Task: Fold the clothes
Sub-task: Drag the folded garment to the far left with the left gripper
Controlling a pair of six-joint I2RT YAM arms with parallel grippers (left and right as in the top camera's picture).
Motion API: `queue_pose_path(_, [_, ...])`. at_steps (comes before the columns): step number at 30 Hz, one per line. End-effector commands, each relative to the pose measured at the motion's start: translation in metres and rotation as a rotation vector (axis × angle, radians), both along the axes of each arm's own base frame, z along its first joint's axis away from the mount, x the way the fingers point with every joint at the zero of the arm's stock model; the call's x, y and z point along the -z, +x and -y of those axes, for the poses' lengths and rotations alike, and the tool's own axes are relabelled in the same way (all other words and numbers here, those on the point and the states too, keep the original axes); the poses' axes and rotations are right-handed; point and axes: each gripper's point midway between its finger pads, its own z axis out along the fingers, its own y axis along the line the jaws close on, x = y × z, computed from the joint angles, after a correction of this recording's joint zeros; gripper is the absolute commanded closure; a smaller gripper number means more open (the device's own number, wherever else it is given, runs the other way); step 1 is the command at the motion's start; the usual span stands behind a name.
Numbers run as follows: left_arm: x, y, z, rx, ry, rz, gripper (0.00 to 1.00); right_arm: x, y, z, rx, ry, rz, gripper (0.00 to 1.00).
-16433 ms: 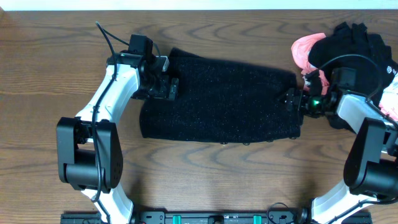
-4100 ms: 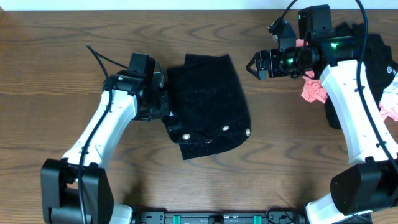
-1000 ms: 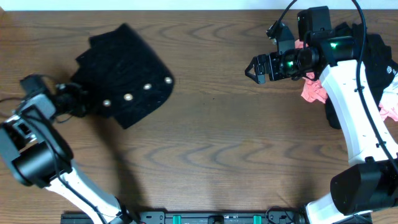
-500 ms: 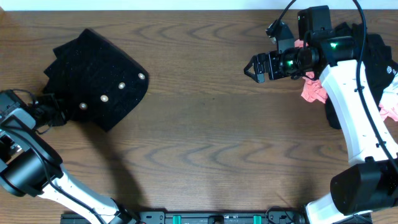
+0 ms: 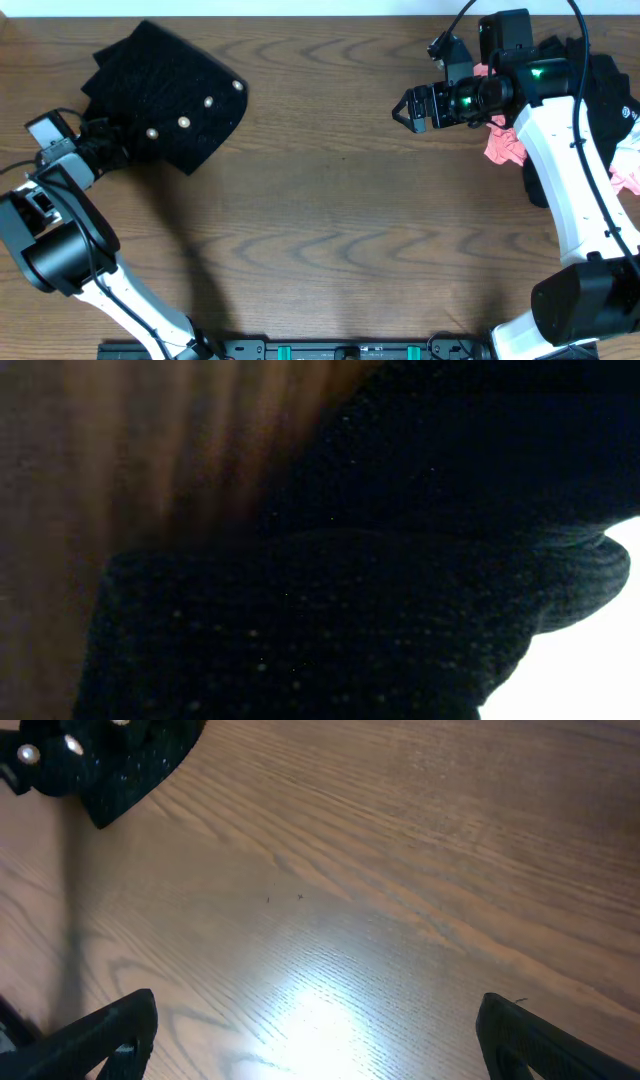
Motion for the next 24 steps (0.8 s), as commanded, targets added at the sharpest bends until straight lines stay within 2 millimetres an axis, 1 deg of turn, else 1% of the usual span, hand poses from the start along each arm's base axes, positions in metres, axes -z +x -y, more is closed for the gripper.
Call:
queue_pose_path(1, [0.033,-0.012,-0.004,-0.053,-0.026,-0.065,0.94,0.001,0.001,-0.006,-0.014,0.016,-0.002,0.01])
queue_pose_path(4, [0.019,-0.003,0.002,0.019,-0.028,0.022,0.94,0.004,0.002,-0.006,-0.014,0.017,-0.004,0.01])
queue_pose_path(9, [-0.017,0.015,0.017,0.226,0.053,0.251,0.94,0.007,0.004,-0.007,-0.015,0.016,-0.012,0.01])
queue_pose_path(11, [-0.027,0.016,0.024,0.303,0.079,0.321,0.88,0.007,0.004,-0.007,-0.015,0.015,-0.012,0.01])
queue_pose_path(12, [-0.031,0.014,0.028,0.349,0.087,0.354,0.83,0.007,0.004,-0.007,-0.016,0.016,-0.012,0.01])
queue_pose_path(13, [-0.034,0.013,0.031,0.381,0.091,0.378,0.75,0.007,0.004,-0.007,-0.016,0.016,-0.012,0.01])
queue_pose_path(15, [-0.038,0.009,0.036,0.429,0.086,0.413,0.66,0.007,0.004,-0.007,-0.016,0.016,-0.012,0.01])
queue_pose_path(18, [-0.042,0.001,0.041,0.475,0.057,0.444,0.57,0.007,0.004,-0.007,-0.016,0.016,-0.012,0.01])
queue_pose_path(21, [-0.041,-0.006,0.042,0.494,0.033,0.448,0.53,0.007,0.003,-0.008,-0.018,0.016,-0.013,0.01])
queue_pose_path(24, [-0.034,-0.015,0.038,0.479,0.004,0.413,0.51,0.007,0.003,-0.008,-0.019,0.016,-0.013,0.01])
